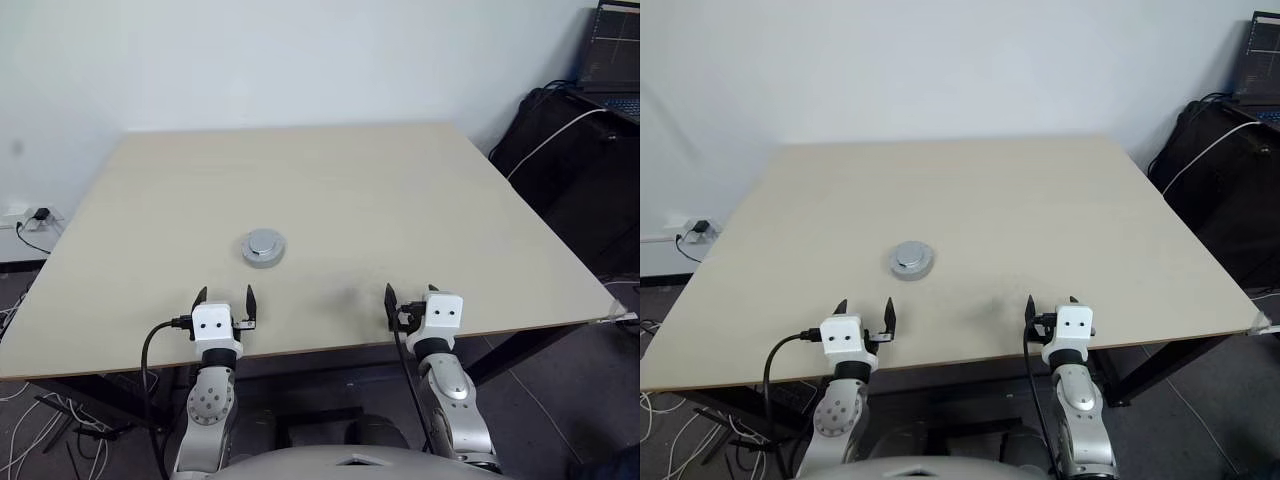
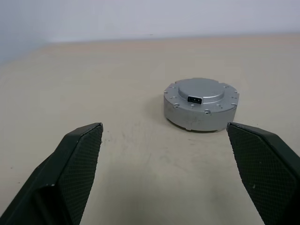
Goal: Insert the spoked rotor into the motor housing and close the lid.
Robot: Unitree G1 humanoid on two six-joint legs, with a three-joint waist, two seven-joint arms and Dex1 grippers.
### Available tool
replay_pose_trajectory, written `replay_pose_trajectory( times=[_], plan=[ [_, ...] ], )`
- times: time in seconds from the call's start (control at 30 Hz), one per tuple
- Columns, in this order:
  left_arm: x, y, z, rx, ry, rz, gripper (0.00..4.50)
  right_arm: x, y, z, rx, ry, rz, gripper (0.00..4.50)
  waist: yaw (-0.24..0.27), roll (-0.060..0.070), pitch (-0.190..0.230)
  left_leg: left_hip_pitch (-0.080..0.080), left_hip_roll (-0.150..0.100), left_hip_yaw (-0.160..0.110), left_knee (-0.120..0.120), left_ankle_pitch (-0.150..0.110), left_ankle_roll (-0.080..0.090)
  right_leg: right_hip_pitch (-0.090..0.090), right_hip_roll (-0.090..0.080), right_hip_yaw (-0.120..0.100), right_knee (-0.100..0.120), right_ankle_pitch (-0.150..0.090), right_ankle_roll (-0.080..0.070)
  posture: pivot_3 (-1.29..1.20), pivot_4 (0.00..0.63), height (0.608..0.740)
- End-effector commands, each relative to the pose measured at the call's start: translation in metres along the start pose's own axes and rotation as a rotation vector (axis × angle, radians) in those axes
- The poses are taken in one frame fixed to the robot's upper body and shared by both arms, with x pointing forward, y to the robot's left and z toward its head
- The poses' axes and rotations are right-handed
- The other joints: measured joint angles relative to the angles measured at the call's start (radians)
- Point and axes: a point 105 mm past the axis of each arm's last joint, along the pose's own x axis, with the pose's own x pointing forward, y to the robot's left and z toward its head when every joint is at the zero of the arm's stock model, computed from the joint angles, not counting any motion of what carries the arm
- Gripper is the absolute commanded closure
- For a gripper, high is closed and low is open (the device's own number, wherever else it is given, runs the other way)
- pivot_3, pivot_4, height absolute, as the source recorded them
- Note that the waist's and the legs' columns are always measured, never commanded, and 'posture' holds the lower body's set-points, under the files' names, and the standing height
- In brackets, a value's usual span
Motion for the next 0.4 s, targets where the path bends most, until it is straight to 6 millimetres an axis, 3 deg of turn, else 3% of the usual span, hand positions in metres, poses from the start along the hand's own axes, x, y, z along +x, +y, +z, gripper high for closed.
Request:
replay_pose_trajectory(
  times=[0.03,0.4],
  plan=[
    [0.0026,-0.0013,0.0085,-0.006,-0.042,-0.009,0.02,0.0029,0.0011,0.0123,0.010,-0.050,0.001,0.00,0.000,0.000,0.000,0.000,0.000,0.000,0.000,0.000,0.000,0.000,0.000,0.000,0.000,0.000,0.000,0.00,0.000,0.740],
    [0.0034,-0.0036,0.0085,-0.023,-0.045,-0.015,0.02,0.0030,0.0043,0.0119,0.009,-0.050,0.018,0.00,0.000,0.001,-0.001,0.000,0.000,0.000,0.000,0.000,0.000,0.000,0.000,0.000,0.000,0.000,0.000,0.00,0.000,0.740]
  ],
)
